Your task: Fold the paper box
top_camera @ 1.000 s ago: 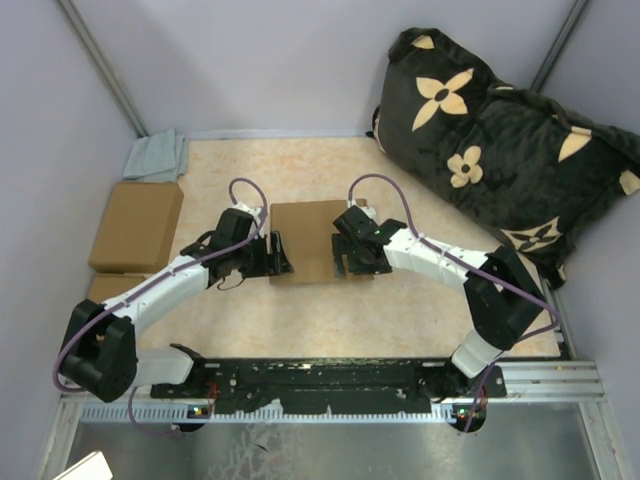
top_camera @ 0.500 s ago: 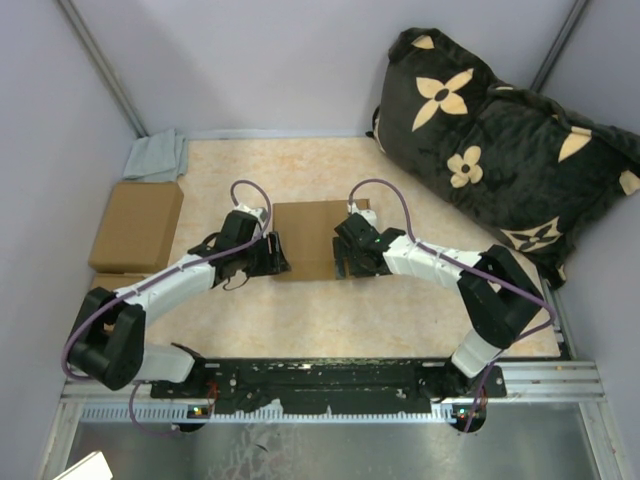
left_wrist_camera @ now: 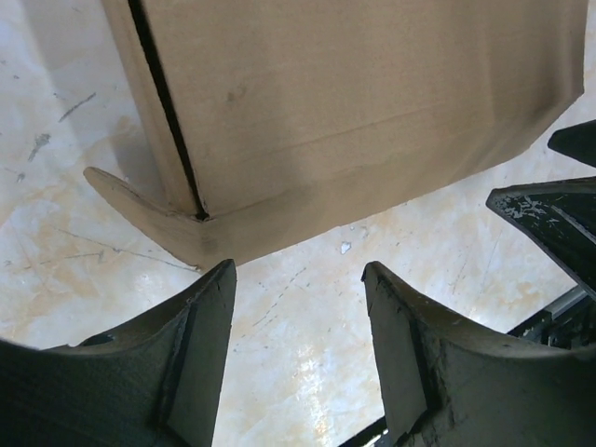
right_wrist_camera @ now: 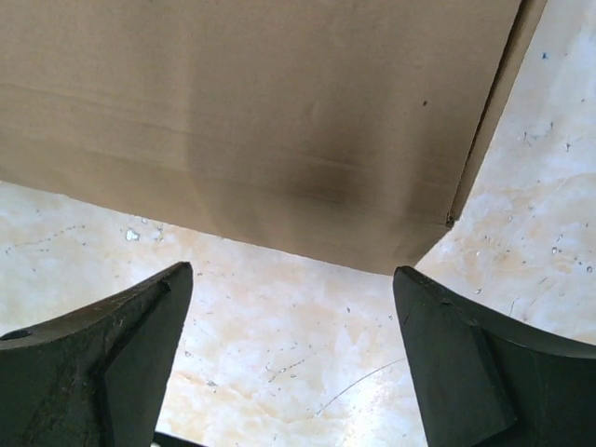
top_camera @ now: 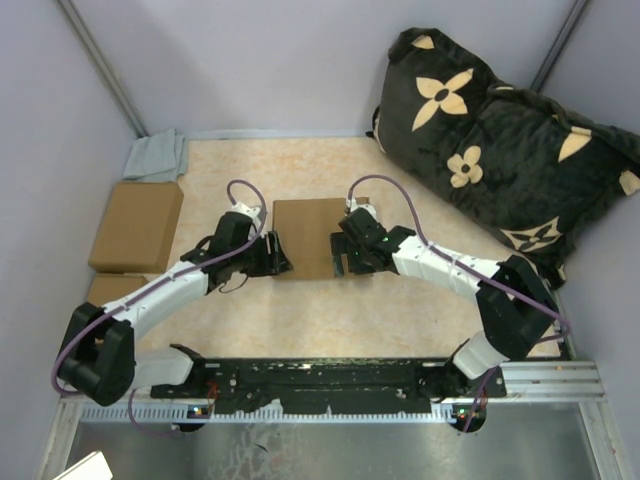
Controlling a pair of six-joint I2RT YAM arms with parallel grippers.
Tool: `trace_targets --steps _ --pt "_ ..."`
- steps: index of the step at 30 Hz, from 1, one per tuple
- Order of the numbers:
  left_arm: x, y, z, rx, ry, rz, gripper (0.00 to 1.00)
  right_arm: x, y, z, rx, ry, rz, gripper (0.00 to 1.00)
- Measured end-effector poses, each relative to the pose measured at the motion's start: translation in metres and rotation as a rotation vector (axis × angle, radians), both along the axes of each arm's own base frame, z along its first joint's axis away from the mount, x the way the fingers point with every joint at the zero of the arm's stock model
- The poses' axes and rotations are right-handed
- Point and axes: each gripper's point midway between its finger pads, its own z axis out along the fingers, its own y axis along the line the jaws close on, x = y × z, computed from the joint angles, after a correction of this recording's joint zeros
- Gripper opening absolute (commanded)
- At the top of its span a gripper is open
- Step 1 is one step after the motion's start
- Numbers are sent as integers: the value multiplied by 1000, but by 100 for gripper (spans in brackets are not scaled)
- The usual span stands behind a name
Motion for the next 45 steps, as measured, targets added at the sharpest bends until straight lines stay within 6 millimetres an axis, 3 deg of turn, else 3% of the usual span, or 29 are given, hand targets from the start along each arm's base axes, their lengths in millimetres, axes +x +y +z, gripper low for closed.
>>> trace_targets --steps 3,6,13,18,22,24,28,31,34,39,45 --pt "-3 3 -2 18 13 0 80 -4 -1 -1 -5 15 3 95" --pt "-3 12 -2 56 10 30 87 -5 -4 -2 -14 20 -3 99" --pt "5 25 16 63 -85 105 90 0 -24 -7 46 18 -59 99" --pt "8 29 10 64 -102 139 89 2 -35 -13 90 17 -95 99" --pt "14 30 13 61 -113 165 87 -10 -32 -17 195 13 -113 99" --pt "20 26 23 45 -135 167 86 -19 -29 -20 270 13 -128 99" --pt "43 11 60 -36 -240 166 85 -38 -23 -34 424 33 -171 99" --pt "67 -4 85 -82 -299 159 83 -37 -14 -27 556 -5 -191 99" --pt "94 -24 96 -108 -313 138 82 -37 -9 -25 635 -19 -208 99" --pt "123 -48 76 -107 -268 102 79 -31 -2 -20 730 -51 -225 99" --pt "128 -56 29 -61 -160 79 78 -21 -3 -12 785 -118 -250 99"
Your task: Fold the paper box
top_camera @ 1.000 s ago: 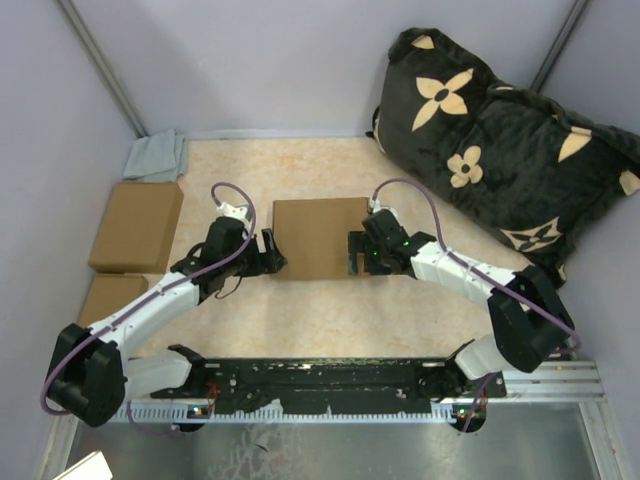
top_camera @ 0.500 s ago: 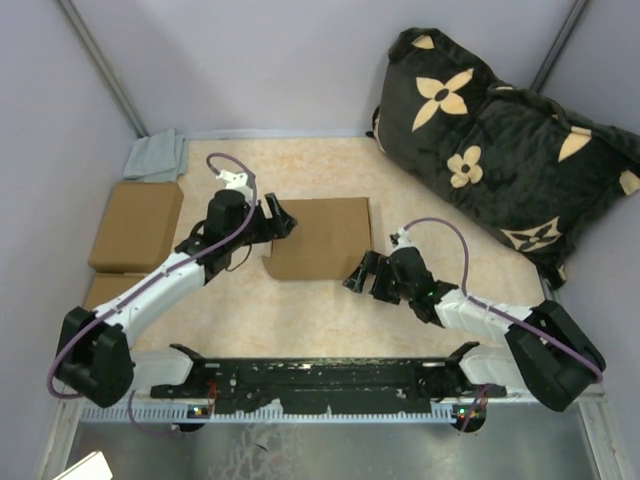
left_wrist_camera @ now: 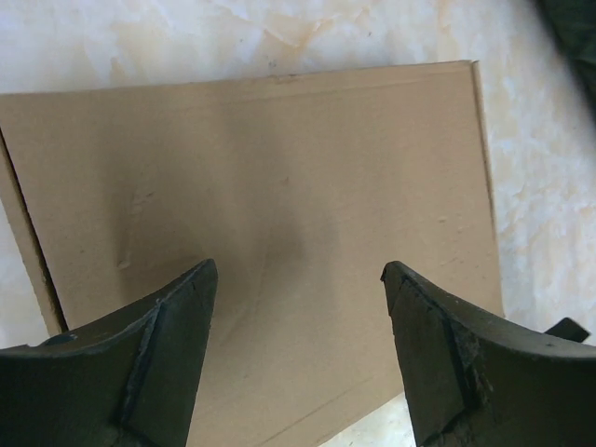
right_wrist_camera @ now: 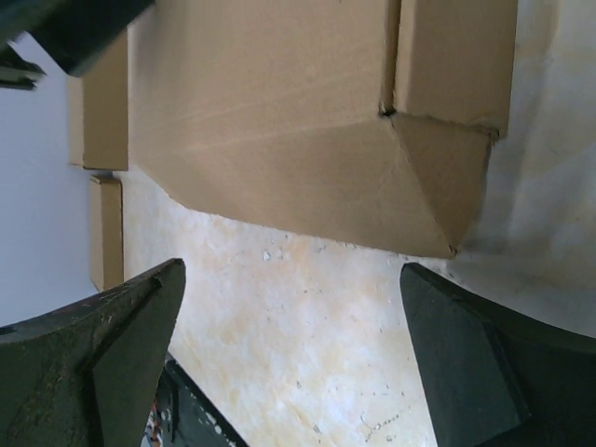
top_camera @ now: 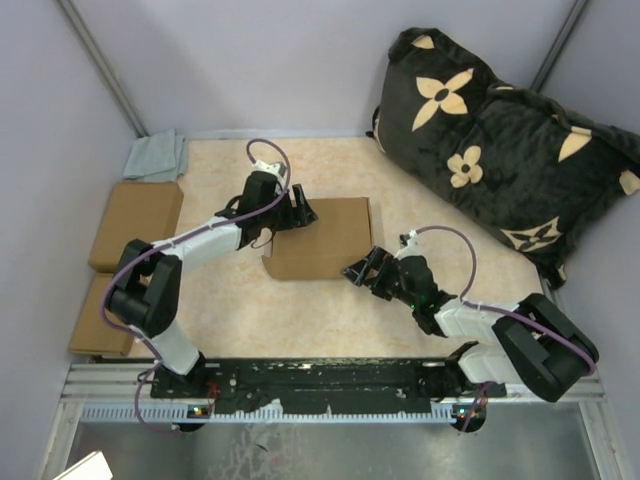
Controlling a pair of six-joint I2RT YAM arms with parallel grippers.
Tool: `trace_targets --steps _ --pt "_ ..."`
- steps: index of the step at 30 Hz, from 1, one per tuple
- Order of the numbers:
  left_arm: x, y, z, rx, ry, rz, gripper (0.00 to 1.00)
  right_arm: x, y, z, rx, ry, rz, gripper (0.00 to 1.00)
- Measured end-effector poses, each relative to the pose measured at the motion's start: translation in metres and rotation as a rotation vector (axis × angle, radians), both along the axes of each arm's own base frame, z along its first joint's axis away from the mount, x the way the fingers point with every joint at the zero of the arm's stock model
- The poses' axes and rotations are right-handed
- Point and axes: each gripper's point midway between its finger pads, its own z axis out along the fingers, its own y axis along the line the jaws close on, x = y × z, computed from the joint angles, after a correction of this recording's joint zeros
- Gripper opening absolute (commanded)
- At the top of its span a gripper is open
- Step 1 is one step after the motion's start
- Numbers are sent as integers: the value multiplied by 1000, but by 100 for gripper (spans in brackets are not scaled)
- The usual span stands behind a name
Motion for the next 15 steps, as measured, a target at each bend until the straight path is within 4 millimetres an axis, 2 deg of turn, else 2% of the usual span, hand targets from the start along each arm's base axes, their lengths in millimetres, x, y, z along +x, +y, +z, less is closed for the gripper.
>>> trace_targets --steps 2,8,11,15 --pt "-2 1 -8 12 21 0 78 5 -1 5 8 -24 -16 99" --pt "1 2 -11 29 28 6 78 9 -5 14 2 -61 -36 99" --pt "5 1 -13 40 34 9 77 9 -8 32 16 -108 -45 99" --pt "6 2 -16 53 42 11 77 9 -14 70 42 -192 -58 99"
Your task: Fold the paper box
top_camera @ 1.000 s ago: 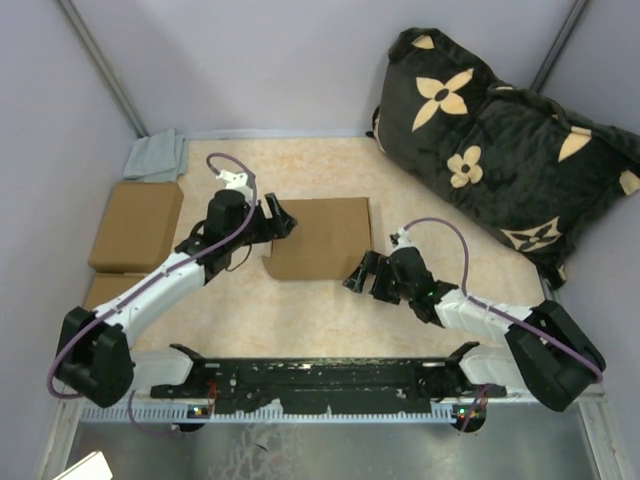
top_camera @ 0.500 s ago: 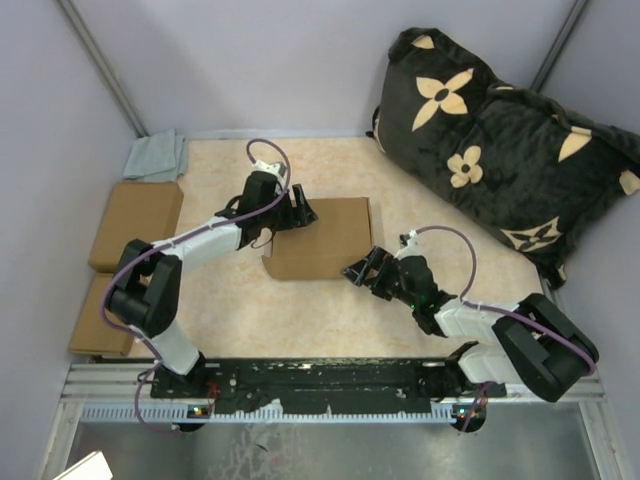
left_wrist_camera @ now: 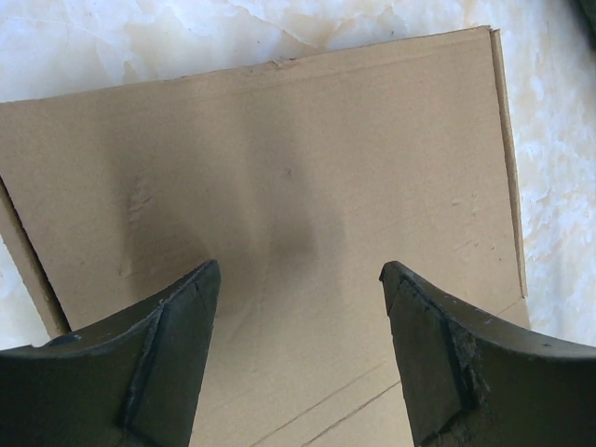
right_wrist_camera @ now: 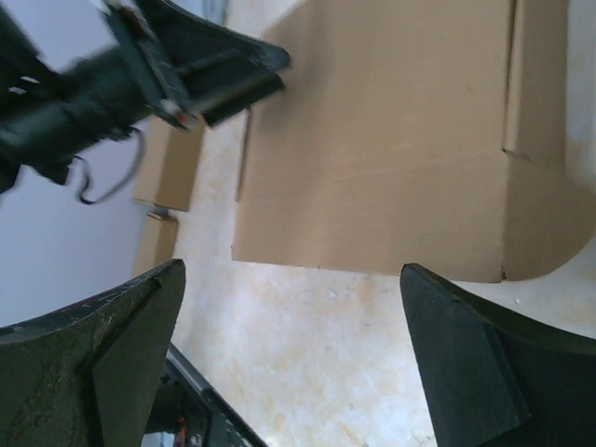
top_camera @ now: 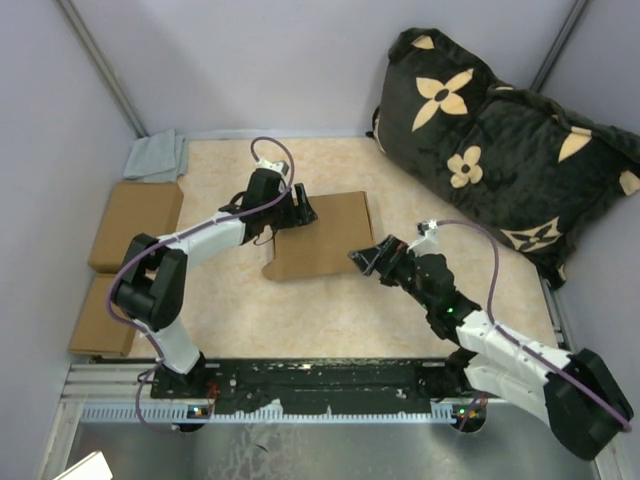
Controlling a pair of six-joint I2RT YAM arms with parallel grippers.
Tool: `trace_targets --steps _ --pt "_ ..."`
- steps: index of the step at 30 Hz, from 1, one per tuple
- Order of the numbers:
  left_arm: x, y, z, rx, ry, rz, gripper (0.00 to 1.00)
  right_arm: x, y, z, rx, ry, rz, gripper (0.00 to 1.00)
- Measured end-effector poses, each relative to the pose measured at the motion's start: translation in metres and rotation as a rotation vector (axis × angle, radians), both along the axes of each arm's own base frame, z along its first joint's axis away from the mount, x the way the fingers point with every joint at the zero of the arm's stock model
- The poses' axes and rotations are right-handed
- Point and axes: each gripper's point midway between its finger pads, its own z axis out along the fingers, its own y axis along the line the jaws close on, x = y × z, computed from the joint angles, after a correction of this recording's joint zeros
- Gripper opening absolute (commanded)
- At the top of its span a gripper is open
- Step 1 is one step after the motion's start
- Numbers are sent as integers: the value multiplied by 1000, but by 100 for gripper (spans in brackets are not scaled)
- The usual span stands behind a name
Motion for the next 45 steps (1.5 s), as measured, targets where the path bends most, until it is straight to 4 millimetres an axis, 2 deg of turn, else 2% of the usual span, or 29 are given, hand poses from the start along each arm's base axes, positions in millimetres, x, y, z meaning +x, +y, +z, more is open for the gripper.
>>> trace_targets --steps 4,9,12,14,16,18,22,24,26,31,33,38,45 --pt "1 1 -2 12 -1 -4 77 0 -7 38 16 -84 -20 99" --pt "2 0 -3 19 4 -8 79 8 -9 63 -58 -92 -35 99" --pt "2 0 0 25 11 -9 84 25 -11 70 -165 -36 -61 99" --pt "0 3 2 38 16 -7 88 46 -15 73 -266 23 -86 99" --pt "-7 10 7 64 28 -3 90 64 -23 66 -363 79 -99 99" --pt "-16 20 18 86 35 9 90 72 -31 50 -451 136 -90 99" --pt "-34 33 55 77 -20 18 88 61 -44 6 -614 262 -12 99" --pt "-48 42 64 65 -42 15 88 51 -47 -10 -668 315 42 99" --pt "-63 49 58 66 -33 10 87 45 -47 -17 -691 335 81 99" --pt "-99 64 1 118 96 -12 86 39 -37 -17 -683 314 170 98" --pt "-108 67 -13 133 134 -18 85 39 -34 -16 -675 301 195 98" --pt "-110 66 -15 131 139 -26 85 40 -29 -19 -672 292 226 97" --pt "-111 66 -13 124 130 -36 83 41 -26 -36 -690 326 252 97"
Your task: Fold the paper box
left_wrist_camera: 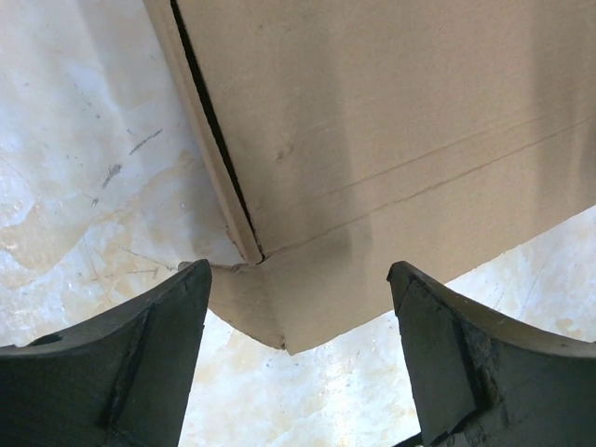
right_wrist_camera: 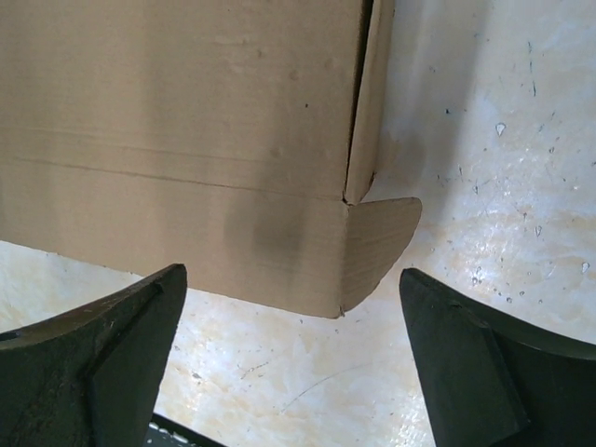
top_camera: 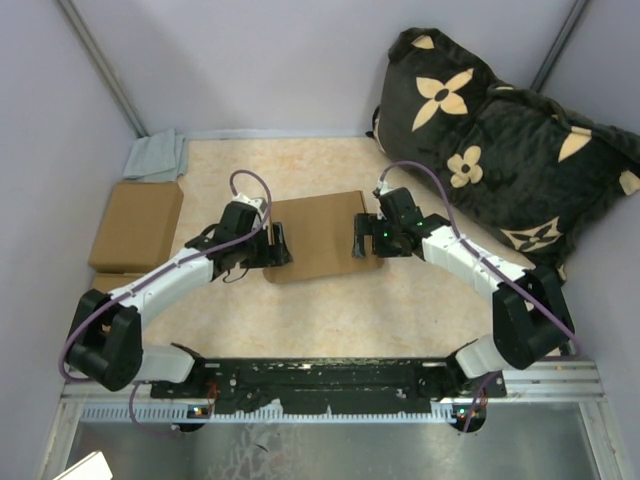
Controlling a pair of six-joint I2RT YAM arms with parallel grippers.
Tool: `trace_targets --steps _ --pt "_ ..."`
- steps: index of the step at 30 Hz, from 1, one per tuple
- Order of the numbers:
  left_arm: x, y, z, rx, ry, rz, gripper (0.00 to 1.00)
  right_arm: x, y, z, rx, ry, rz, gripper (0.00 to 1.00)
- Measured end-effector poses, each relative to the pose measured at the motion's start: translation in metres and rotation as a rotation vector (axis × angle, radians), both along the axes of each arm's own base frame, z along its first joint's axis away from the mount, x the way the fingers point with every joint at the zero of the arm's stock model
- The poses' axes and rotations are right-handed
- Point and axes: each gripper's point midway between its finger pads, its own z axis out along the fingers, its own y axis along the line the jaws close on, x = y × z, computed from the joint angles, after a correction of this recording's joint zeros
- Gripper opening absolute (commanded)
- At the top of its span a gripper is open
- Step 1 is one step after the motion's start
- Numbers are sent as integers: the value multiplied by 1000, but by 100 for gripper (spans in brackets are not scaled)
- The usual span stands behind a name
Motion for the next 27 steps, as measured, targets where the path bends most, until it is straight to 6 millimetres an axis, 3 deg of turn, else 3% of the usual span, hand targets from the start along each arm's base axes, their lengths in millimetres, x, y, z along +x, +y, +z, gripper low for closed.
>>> trace_targets --steps 14,27 --pt "-21 0 -21 -18 54 -36 81 5 11 -5 28 -8 54 97" --pt "-25 -13 -19 -70 46 -84 79 3 23 -2 81 -16 122 96"
